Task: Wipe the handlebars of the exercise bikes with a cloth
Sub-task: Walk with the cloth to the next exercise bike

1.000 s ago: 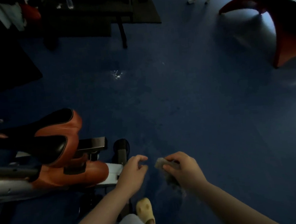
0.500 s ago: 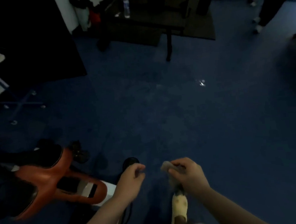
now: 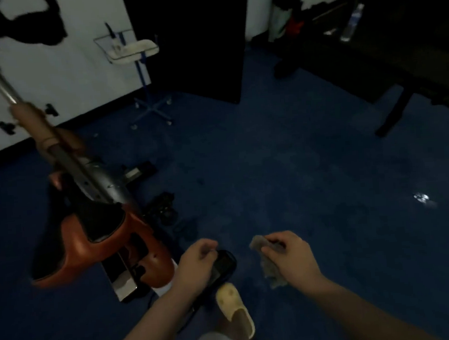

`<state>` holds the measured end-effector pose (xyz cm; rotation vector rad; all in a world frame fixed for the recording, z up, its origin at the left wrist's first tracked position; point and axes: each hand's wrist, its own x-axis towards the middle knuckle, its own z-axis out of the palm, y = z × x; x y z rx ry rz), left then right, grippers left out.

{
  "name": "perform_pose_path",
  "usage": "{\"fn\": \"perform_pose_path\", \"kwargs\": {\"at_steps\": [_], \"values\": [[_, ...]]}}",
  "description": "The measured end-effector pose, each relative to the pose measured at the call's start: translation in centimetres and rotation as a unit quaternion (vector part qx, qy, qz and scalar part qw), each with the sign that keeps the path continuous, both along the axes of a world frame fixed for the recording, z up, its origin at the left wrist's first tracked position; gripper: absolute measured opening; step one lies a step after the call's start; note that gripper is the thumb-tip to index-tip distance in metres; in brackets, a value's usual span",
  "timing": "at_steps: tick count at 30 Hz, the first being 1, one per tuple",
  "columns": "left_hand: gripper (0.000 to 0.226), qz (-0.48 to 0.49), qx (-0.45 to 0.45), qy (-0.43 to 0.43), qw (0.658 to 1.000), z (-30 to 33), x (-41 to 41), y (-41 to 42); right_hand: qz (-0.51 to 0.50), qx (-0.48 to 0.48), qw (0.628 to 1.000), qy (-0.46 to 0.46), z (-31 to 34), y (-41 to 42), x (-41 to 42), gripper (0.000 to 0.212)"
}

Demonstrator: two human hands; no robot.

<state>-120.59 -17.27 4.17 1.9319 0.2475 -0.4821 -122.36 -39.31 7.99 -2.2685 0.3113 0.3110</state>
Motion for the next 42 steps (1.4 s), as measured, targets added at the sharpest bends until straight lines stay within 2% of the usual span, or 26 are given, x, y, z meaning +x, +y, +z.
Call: {"fn": "perform_pose_path", "kwargs": {"at_steps": [2,10,15,19,23,26,32,37,42], "values": [[0.018,0.032,-0.003,-0.013,0.999,-0.2,2.2,0.3,0.028,0.002,1.0,-0.007,-0.1,0.2,3.5,0.018],[0.028,0.045,-0.032,-0.052,0.997,1.2,11.4,-1.6,0.051,0.0,0.998,-0.041,1.4,-0.1,14.8,0.015],[0.03,0.061,-0.018,-0.033,0.997,0.9,14.1,-2.2,0.068,0.019,0.997,-0.043,0.7,0.2,18.2,0.011],[0.03,0.101,-0.011,-0.025,0.995,0.4,17.4,-2.2,0.087,0.029,0.995,-0.025,0.0,0.0,24.1,0.014],[0.028,0.194,-0.014,-0.027,0.981,0.6,22.1,-2.4,0.16,0.052,0.985,-0.028,0.1,0.5,31.3,0.01],[0.027,0.245,-0.012,-0.038,0.969,1.5,26.8,-3.0,0.215,0.061,0.974,-0.034,1.2,0.4,37.6,0.015],[0.021,0.335,0.004,-0.12,0.934,5.7,36.2,-2.9,0.287,0.086,0.951,-0.071,4.1,2.1,49.3,0.01],[0.023,0.367,0.027,-0.128,0.921,7.1,39.3,-1.6,0.333,0.108,0.934,-0.075,5.4,5.7,54.0,0.015],[0.023,0.424,0.043,-0.17,0.889,8.9,42.8,2.9,0.372,0.165,0.91,-0.081,7.2,12.0,57.7,0.024]]}}
